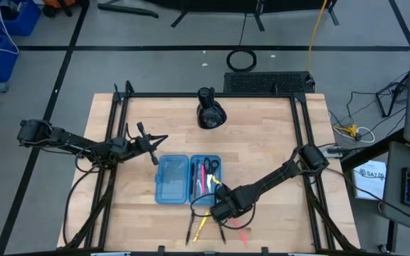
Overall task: Pick & place school supplies into a supply box
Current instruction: Put the pink pencil into the blue supply box
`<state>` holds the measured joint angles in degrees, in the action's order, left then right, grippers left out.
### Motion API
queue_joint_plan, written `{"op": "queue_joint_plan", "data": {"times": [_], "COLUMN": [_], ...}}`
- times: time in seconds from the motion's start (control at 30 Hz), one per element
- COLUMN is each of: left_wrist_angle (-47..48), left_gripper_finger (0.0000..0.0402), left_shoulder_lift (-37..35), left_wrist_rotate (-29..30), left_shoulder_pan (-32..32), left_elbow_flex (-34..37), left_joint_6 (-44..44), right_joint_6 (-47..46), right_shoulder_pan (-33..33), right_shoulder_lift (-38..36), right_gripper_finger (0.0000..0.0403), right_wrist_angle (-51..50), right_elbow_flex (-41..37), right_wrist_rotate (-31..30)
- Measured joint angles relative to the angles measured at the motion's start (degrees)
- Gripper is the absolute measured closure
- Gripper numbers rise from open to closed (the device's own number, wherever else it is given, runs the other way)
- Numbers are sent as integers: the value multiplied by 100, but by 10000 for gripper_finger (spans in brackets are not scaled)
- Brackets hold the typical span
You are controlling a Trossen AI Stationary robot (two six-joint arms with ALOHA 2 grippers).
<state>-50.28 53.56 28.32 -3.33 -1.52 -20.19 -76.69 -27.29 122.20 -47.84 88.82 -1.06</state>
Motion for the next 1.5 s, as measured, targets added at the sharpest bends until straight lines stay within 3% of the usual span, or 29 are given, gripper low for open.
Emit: {"op": "queue_joint_plan", "data": {"times": [0.33,0.57,0.83,1.07,1.2,1.5], "left_wrist_angle": [2,17,119,122,154,224], "left_gripper_finger": [394,394,394,394,394,394], "left_shoulder_lift": [0,0,0,0,0,0], "left_wrist_rotate": [-11,-28,-39,-52,-67,30], "left_shoulder_pan": [0,0,-9,-8,-9,-9], "left_elbow_flex": [0,0,0,0,0,0], "left_joint_6": [2,84,158,276,331,259], "right_joint_6": [247,203,119,157,381,1384], "right_shoulder_pan": [7,24,68,135,406,1554], "right_shoulder_lift": [74,-361,-1456,-2156,-2430,-2432], "right_gripper_finger": [389,381,391,391,390,387], "right_wrist_angle": [-24,-20,-40,189,930,2276], "right_elbow_flex": [-11,-58,-39,-32,-28,-20], "right_wrist_rotate": [-24,-17,-77,-972,-1388,-1560]}}
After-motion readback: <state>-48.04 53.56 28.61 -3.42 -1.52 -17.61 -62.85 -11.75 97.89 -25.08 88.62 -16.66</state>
